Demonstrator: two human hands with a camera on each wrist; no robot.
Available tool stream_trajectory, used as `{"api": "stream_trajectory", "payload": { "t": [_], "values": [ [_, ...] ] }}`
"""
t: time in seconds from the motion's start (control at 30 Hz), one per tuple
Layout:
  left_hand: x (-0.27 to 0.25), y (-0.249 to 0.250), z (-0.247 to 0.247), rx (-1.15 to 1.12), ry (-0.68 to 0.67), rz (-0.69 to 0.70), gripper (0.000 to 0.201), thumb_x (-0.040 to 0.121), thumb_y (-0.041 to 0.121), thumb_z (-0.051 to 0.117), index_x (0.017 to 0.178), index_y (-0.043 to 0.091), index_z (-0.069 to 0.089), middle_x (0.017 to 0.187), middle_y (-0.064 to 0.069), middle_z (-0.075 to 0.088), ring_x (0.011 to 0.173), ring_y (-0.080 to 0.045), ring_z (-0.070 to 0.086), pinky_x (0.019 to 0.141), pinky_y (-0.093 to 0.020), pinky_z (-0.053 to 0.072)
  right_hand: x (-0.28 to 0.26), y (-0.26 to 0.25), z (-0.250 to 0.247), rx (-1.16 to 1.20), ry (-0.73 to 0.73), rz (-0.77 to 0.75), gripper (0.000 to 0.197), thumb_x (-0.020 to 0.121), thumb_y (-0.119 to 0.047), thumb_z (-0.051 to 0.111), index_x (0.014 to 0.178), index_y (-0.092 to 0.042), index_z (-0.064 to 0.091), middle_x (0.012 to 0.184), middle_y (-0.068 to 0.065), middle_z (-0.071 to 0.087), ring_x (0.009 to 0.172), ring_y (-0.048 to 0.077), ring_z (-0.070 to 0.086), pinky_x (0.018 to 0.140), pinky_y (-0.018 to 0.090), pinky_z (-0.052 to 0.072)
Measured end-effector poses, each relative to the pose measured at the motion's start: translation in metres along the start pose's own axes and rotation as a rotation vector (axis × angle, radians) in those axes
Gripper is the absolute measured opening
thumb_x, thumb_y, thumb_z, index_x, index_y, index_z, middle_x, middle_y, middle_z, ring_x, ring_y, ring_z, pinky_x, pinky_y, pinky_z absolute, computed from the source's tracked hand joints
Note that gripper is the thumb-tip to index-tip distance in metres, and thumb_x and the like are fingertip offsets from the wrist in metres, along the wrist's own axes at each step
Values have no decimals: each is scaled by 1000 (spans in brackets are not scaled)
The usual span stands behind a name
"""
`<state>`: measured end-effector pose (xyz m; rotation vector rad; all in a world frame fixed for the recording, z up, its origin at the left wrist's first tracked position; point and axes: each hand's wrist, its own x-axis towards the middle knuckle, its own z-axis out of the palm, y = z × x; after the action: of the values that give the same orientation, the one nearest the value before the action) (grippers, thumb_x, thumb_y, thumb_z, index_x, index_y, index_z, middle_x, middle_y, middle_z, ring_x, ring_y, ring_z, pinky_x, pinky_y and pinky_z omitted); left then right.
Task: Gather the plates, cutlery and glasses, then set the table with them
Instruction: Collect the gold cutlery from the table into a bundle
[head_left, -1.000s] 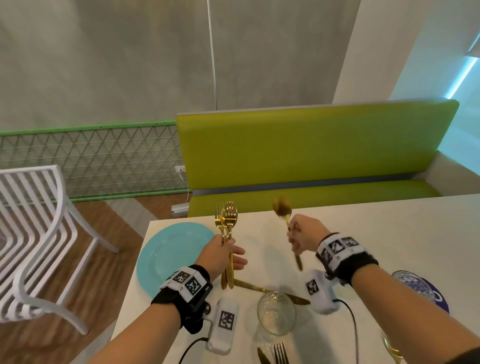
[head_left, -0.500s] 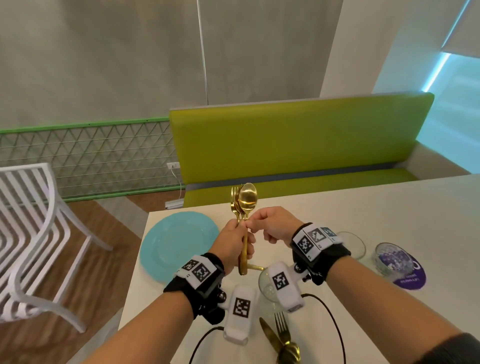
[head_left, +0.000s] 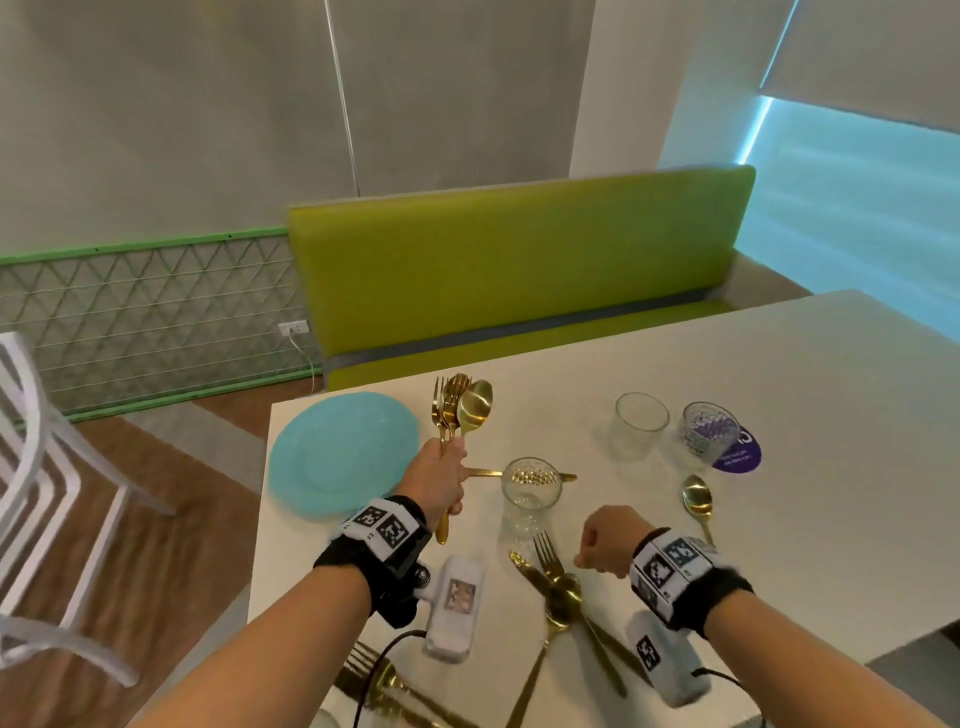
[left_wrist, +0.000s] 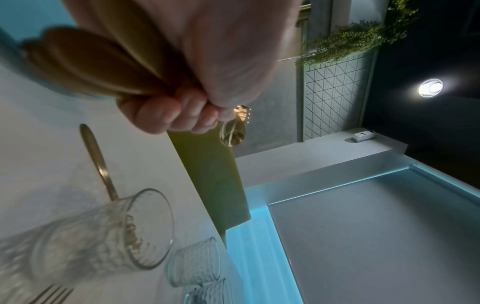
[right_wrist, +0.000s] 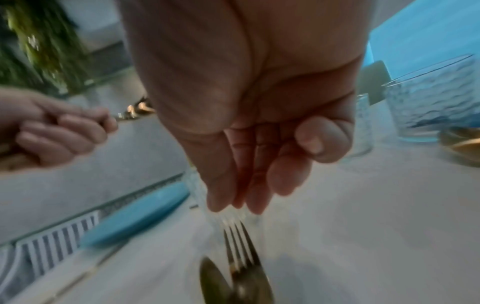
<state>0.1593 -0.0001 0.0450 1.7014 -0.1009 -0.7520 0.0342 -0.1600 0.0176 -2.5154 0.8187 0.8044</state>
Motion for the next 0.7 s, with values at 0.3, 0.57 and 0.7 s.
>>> {"api": "stream_trajectory", "payload": {
  "t": [0.3, 0.57, 0.7],
  "values": [
    [-29, -19, -6, 16, -33, 20, 24, 101, 25, 33, 79, 16, 40, 64, 0, 37, 49, -12, 28, 46, -24, 27, -6, -20, 97, 175, 38, 139, 57, 76, -47, 71, 116, -12, 51, 104, 1, 64, 94, 17, 64, 80, 25, 52],
    [-35, -32, -23, 42, -5, 8, 24, 100, 27, 34, 81, 16, 43, 65, -1, 37, 49, -12, 30, 46, -24, 29, -5, -22, 110, 267, 45, 263, 47, 78, -39, 70, 112, -9, 59, 98, 0, 61, 89, 14, 61, 84, 20, 50],
    [-36, -35, -28, 55, -27, 2, 23, 99, 31, 36, 83, 15, 43, 64, 0, 35, 49, -12, 28, 47, -24, 28, -7, -24, 104, 252, 22, 248, 28, 77, -40, 70, 71, -17, 55, 79, -4, 60, 83, 12, 62, 67, 18, 49]
  ]
}}
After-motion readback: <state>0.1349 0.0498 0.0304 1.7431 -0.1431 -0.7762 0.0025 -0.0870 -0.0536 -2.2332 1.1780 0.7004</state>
